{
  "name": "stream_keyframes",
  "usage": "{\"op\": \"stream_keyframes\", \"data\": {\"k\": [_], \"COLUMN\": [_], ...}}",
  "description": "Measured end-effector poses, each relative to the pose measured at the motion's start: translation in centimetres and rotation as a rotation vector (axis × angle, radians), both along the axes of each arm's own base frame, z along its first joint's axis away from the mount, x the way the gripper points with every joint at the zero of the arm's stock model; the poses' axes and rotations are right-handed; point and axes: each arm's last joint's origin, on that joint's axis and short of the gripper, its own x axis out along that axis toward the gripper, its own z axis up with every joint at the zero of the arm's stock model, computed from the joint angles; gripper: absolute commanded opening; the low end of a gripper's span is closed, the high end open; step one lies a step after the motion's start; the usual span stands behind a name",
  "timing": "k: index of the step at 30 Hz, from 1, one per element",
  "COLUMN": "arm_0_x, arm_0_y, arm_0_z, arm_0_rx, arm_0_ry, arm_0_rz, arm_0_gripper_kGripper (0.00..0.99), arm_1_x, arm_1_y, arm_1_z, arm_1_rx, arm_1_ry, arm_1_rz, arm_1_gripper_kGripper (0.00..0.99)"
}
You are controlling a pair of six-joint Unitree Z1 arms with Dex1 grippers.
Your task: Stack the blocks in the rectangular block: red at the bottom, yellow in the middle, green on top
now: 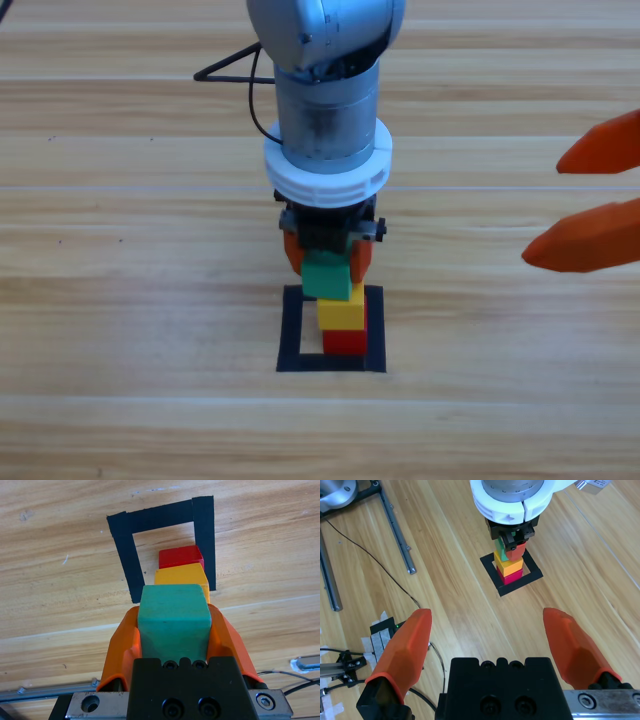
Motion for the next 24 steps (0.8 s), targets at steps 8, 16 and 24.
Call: {"op": "stream_keyframes", "data": {"k": [8, 16, 24], "arm_0_x": [0.12, 0.30, 0.37], "arm_0_y": [-0.30, -0.52, -0.60], "arm_0_z": [0.82, 0.18, -0.13], "arm_0_rx": [-0.042, -0.033, -0.028], "arm_0_ry": [-0.006, 0.002, 0.006], "arm_0_rz": [0.031, 0.034, 0.035], "arm_0_gripper_kGripper": [0.037, 0.041, 0.052], "arm_1_x": [0.45, 0.45, 0.45], "arm_1_y": [0.49, 0.49, 0.49], "arm_1_z": [-0.63, -0.63, -0.62], "arm_1_rx": [-0.019, -0.020, -0.019], "arm_1_ry": [0.018, 0.017, 0.017], "arm_1_rz": [0.000, 0.001, 0.002], "arm_1_gripper_kGripper": [0.979, 0.979, 0.979]}}
